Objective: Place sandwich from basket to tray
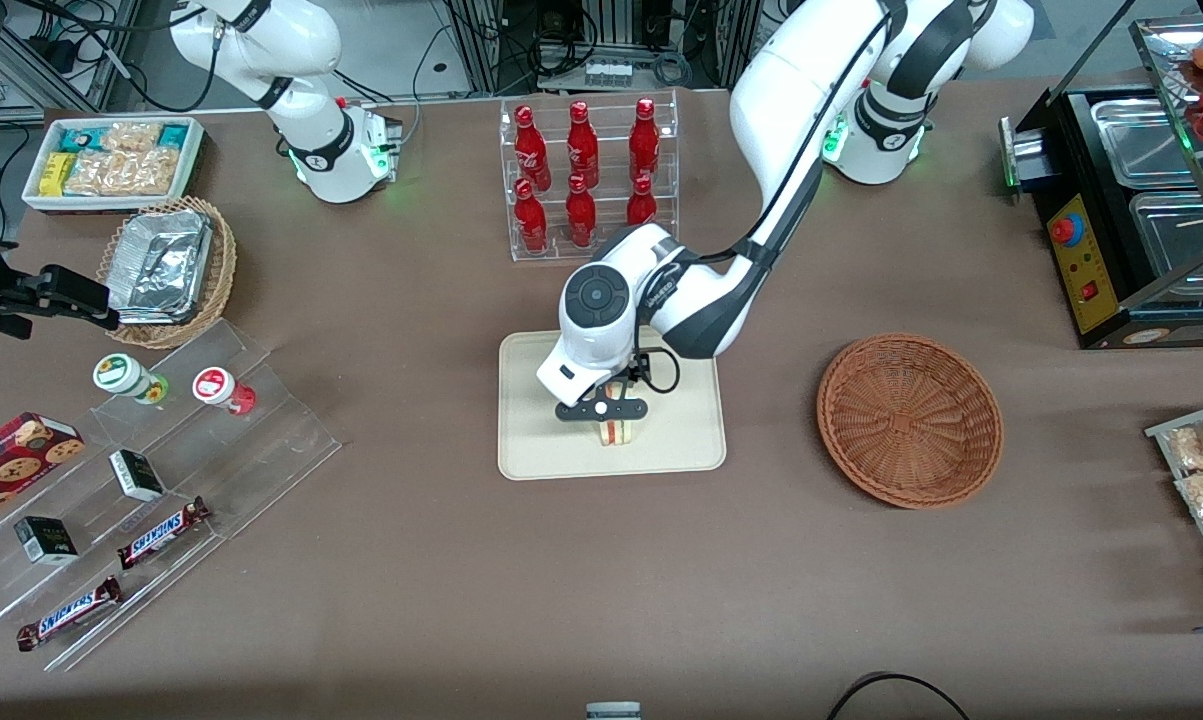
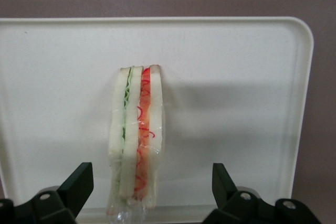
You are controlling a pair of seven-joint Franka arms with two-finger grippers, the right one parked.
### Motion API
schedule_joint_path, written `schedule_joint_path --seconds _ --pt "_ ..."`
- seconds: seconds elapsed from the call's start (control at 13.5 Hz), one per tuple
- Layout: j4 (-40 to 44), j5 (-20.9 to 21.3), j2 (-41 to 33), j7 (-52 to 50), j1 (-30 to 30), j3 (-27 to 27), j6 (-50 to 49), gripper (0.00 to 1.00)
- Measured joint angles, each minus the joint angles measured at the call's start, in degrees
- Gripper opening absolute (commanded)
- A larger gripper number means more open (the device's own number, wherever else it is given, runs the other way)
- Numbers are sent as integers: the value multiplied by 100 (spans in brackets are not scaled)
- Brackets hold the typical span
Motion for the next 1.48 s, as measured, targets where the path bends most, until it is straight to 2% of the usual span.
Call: schedule_joint_path --seconds 0.3,0.74,1.48 --pt "27 4 -443 369 157 64 -463 100" --pt "-45 7 -1056 1065 839 95 -1278 100" --pt "-1856 7 -2681 2330 2004 165 -1317 100"
